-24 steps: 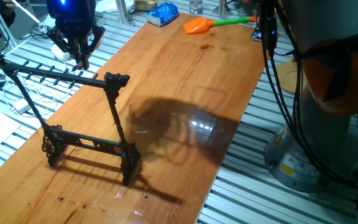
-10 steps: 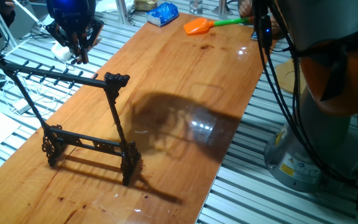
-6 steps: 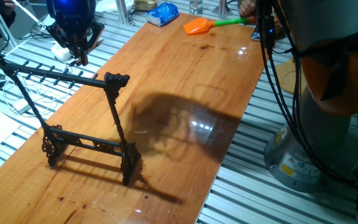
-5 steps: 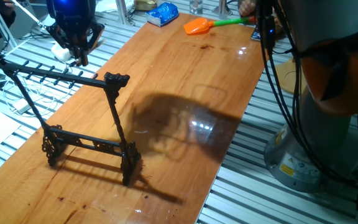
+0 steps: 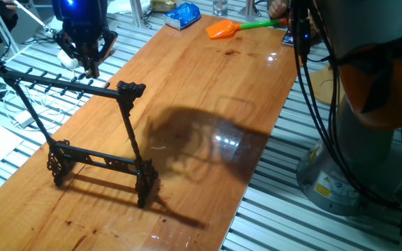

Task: Place the brush on the pen rack

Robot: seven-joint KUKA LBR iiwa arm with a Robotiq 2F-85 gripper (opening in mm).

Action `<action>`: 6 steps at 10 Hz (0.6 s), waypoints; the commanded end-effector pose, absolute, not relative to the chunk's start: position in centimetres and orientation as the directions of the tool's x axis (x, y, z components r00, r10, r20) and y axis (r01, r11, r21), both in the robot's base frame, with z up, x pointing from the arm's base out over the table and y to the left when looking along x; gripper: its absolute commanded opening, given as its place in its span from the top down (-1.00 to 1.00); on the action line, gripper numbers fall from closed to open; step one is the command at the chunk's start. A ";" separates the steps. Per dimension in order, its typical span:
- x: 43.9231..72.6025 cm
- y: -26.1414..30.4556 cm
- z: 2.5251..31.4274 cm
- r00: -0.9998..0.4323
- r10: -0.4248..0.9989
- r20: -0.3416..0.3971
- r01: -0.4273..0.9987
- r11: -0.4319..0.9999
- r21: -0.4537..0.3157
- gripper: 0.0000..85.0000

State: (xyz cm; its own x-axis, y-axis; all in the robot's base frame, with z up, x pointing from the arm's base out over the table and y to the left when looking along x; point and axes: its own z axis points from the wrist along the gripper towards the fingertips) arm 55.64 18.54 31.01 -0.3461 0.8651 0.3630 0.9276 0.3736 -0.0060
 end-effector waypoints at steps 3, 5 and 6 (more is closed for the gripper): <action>55.4 18.9 30.6 -0.346 0.864 0.365 0.928 0.373 -0.003 1.00; 55.4 19.0 30.6 -0.338 0.863 0.375 0.931 0.365 -0.002 1.00; 55.3 19.1 30.4 -0.330 0.864 0.379 0.934 0.358 -0.003 1.00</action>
